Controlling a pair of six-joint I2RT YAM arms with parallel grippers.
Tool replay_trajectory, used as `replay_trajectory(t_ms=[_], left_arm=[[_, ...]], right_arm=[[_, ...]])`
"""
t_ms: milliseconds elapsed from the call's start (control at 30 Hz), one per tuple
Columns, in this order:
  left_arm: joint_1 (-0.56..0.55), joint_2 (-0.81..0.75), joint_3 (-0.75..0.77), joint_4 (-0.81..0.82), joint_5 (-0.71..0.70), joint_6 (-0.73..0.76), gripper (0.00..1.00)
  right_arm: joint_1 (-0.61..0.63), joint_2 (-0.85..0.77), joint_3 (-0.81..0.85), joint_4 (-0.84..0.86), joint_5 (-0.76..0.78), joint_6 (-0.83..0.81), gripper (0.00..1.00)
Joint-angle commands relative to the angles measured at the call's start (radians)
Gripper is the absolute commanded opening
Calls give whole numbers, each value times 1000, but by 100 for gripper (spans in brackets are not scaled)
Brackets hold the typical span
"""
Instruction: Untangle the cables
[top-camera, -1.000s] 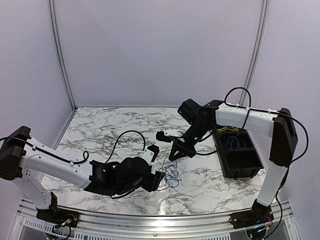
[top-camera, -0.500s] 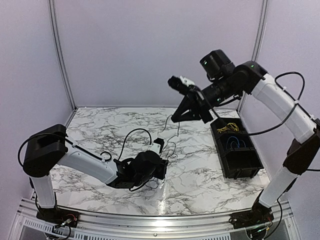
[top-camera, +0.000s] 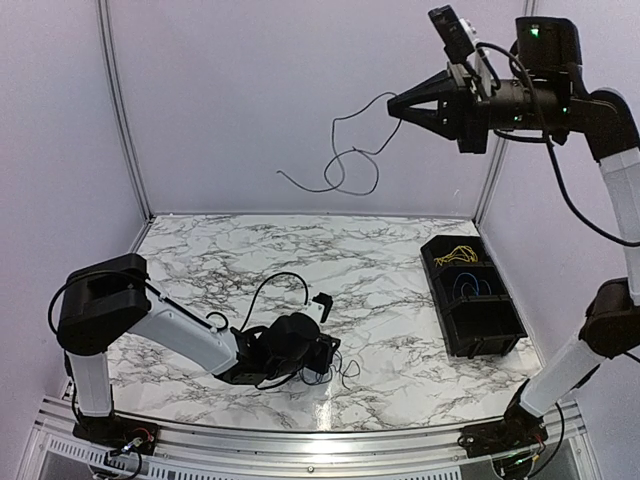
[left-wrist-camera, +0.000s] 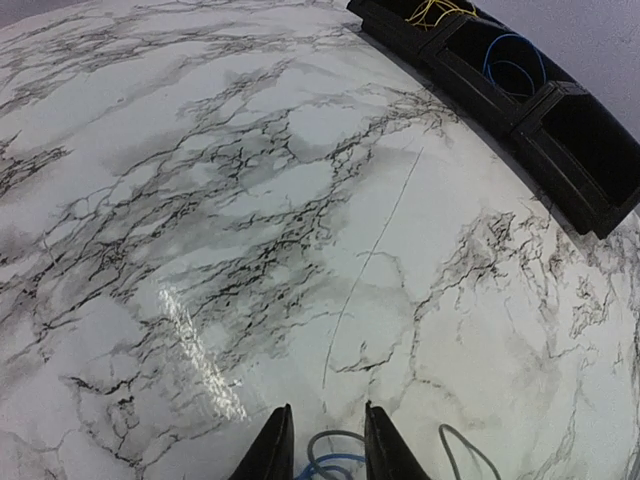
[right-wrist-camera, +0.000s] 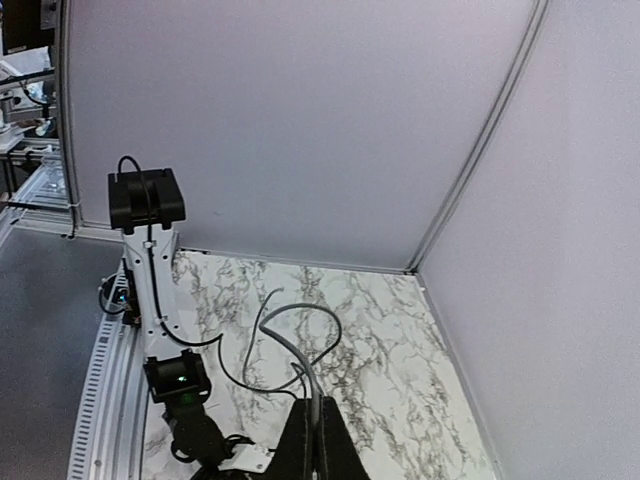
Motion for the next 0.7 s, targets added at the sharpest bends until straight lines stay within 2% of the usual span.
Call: replay_trajectory(t_ms=[0, 267, 500, 667], left_arm=[[2, -50, -42, 19, 21, -22, 29], [-4, -166, -69, 7, 37, -29, 46], [-4, -260, -95, -34, 16, -34, 50], [-4, -303, -106, -73, 0, -37, 52]], right_arm=[[-20, -55, 1, 137, 169, 25, 0], [-152, -159, -232, 119, 211, -54, 0], [-265, -228, -429, 56, 229, -146, 0], [-303, -252, -524, -114, 265, -282, 0]])
